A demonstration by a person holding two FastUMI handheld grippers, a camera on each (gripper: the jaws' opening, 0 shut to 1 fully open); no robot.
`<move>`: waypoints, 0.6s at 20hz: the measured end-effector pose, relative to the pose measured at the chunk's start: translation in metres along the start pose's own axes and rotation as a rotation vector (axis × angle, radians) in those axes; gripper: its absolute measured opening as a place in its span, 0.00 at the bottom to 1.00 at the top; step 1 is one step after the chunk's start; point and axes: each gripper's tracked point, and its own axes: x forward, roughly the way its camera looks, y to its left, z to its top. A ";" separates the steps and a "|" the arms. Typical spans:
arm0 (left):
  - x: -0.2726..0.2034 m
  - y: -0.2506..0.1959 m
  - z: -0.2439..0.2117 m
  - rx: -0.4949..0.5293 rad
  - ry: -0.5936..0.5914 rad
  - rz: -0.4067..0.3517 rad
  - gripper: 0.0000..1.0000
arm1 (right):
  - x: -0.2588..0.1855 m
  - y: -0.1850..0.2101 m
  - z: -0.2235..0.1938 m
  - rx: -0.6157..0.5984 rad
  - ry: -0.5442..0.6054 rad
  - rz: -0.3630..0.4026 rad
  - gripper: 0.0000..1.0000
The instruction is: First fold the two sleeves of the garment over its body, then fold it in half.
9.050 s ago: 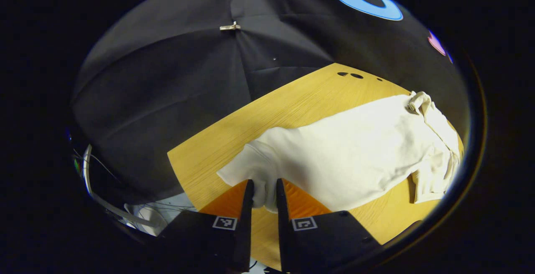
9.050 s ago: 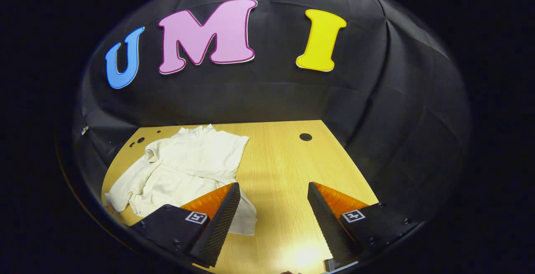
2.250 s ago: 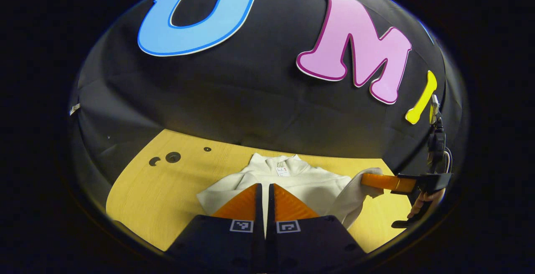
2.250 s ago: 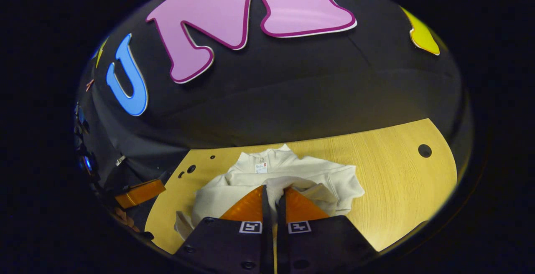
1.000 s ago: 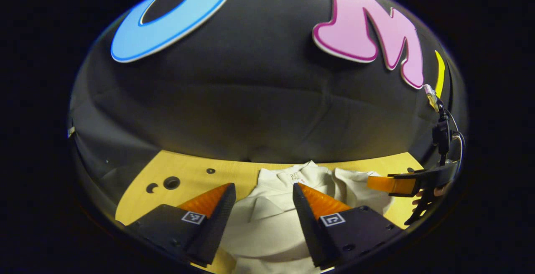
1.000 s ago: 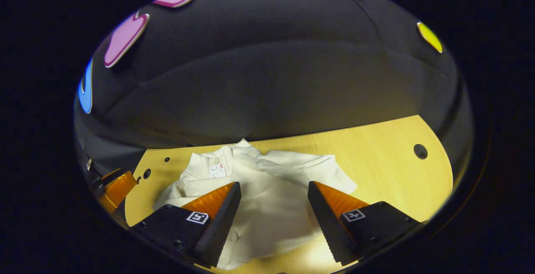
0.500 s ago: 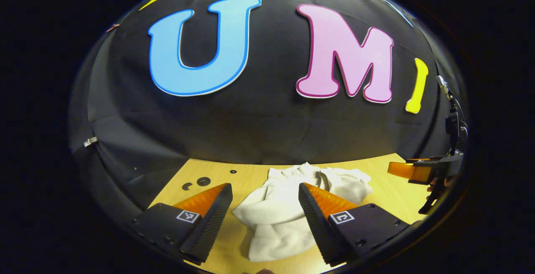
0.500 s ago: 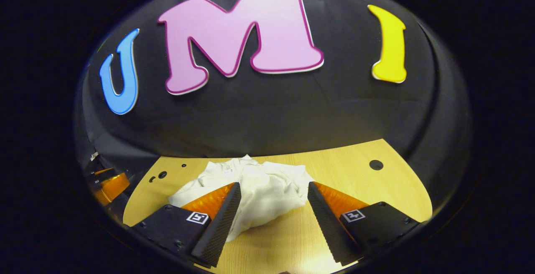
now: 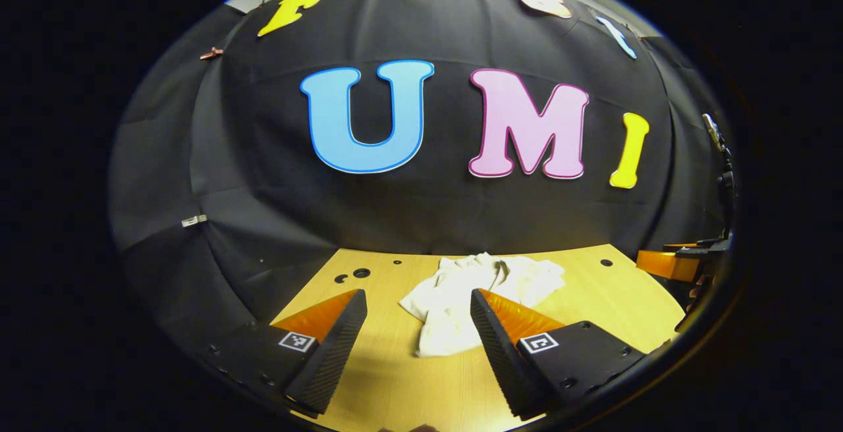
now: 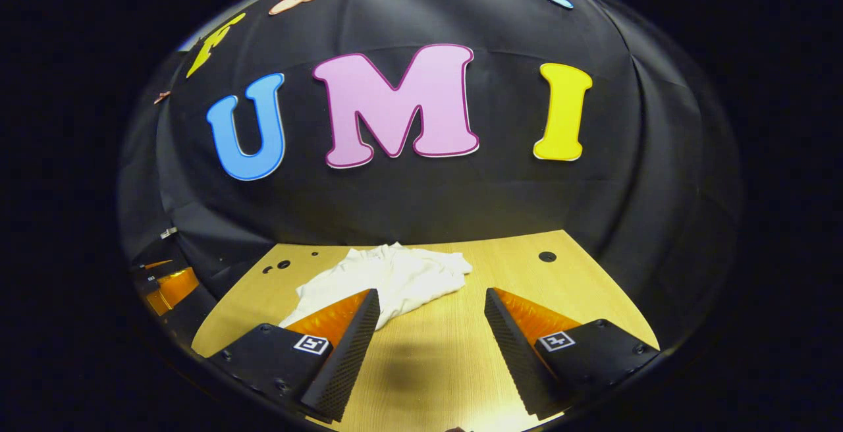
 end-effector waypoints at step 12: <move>-0.153 0.019 -0.051 -0.141 -0.033 0.054 0.98 | -0.152 0.019 -0.053 -0.019 -0.029 0.035 0.98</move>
